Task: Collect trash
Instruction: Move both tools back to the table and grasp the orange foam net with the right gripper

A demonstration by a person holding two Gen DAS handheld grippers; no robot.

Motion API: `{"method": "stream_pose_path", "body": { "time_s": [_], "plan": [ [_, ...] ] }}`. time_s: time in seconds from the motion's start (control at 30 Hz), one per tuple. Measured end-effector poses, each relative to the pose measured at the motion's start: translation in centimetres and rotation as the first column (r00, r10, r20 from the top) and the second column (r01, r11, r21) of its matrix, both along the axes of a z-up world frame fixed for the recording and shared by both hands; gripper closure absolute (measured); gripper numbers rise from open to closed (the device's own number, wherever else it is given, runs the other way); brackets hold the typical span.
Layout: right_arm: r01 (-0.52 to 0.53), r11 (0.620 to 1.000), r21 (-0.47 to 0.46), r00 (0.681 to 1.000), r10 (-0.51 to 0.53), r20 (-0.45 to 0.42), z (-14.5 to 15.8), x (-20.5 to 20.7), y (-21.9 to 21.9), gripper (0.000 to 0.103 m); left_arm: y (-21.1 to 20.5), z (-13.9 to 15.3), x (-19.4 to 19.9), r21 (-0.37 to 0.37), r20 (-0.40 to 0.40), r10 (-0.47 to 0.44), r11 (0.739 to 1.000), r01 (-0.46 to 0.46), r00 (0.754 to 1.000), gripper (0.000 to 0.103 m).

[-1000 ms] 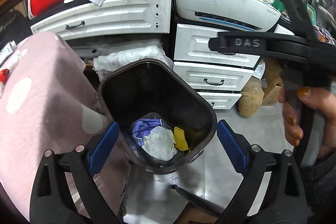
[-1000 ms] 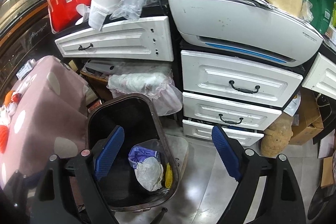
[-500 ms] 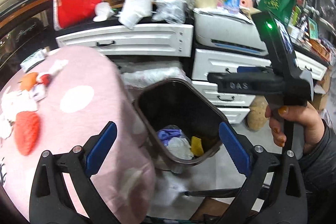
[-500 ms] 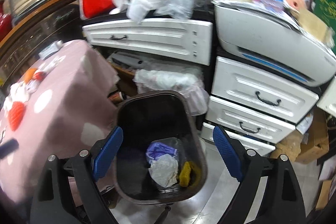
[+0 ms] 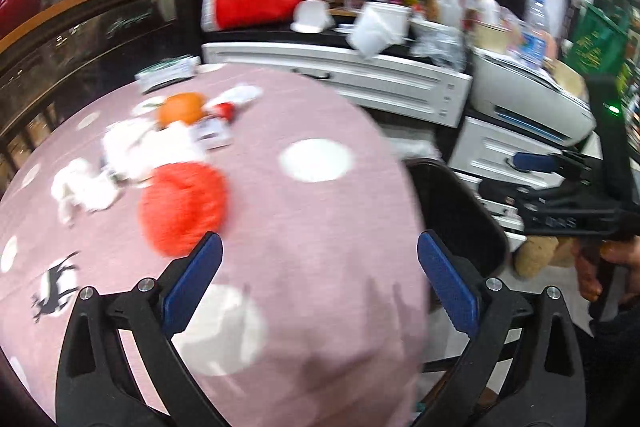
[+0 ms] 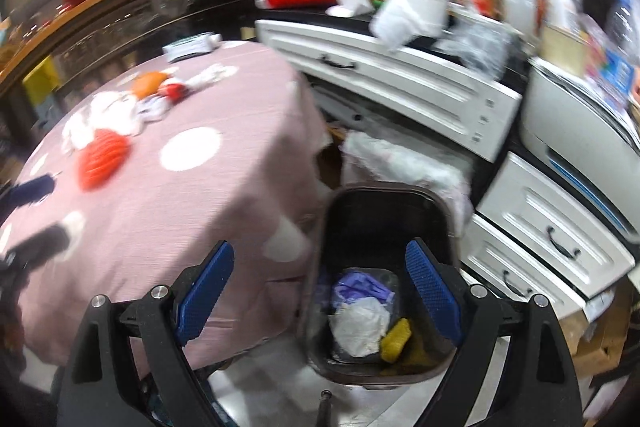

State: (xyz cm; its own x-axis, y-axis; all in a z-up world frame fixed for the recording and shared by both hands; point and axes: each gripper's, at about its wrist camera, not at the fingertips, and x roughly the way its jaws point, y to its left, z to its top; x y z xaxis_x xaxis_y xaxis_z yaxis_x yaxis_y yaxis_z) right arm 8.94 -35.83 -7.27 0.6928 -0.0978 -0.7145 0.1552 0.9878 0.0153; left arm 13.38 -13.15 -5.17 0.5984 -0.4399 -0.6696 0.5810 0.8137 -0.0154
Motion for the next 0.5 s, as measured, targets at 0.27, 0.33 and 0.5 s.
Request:
{"method": "stream_pose_path", "body": {
  "time_s": [0.27,0.33,0.5],
  "plan": [
    [-0.167,0.984,0.065,0.985,0.169,-0.019,0.5,3.0,5.6,0.014,7.6,-0.1,2.7,0.002,-0.003,0.166,0.986,-0.166,0.986,0.007],
    [-0.206,0.976,0.066,0.978,0.208,-0.019,0.7,3.9,7.3,0.014,9.6,-0.2,3.4,0.003,-0.007,0.206,0.978,-0.206,0.978,0.007],
    [-0.292,0.954,0.068,0.956,0.294,-0.013,1.2,5.8,11.2,0.014,13.6,-0.1,4.9,0.010,-0.009,0.289,0.957,-0.289,0.957,0.007]
  ]
}}
